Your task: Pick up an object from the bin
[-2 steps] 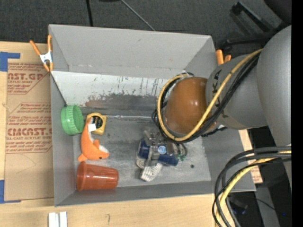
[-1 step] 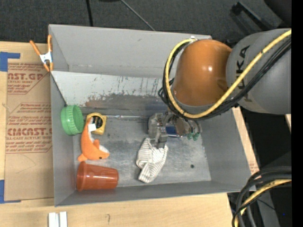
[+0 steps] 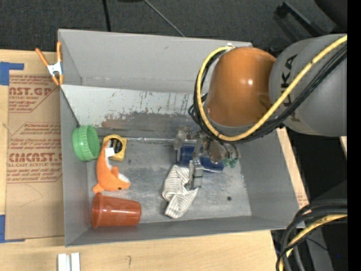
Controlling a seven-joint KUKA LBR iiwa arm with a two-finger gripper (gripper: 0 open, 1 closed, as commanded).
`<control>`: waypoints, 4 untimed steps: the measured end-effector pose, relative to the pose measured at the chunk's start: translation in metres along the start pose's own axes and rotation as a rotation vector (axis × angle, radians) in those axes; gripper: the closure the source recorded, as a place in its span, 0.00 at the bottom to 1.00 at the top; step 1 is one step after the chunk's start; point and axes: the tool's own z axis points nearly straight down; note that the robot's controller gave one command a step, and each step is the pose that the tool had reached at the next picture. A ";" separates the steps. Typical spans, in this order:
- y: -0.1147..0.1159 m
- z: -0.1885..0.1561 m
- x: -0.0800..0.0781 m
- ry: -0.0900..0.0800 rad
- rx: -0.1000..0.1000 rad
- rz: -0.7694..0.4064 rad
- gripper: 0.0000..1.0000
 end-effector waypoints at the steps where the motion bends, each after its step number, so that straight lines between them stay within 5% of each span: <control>1: 0.000 0.000 0.000 0.000 0.000 0.000 0.00; 2: -0.043 0.059 -0.020 -0.007 0.000 0.043 0.00; 3: -0.029 0.101 -0.010 -0.001 0.003 0.114 0.00; 4: -0.013 0.122 -0.010 0.001 -0.001 0.014 0.00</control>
Offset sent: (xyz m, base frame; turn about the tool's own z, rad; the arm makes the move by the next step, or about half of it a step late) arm 0.0332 -0.0678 -0.0969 0.0722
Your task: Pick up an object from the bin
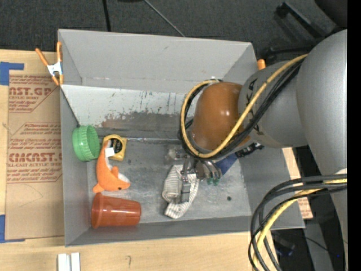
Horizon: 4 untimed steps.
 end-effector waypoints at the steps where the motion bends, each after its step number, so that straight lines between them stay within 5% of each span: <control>1: -0.004 0.017 0.025 -0.004 0.000 0.267 1.00; 2: -0.005 0.018 0.027 0.000 0.001 0.267 0.00; 3: -0.005 0.018 0.027 -0.001 0.001 0.267 0.00; 4: -0.047 0.019 0.057 0.003 0.002 -0.029 1.00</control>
Offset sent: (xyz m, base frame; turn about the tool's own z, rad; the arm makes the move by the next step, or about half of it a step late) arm 0.0000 0.0000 0.0000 0.0000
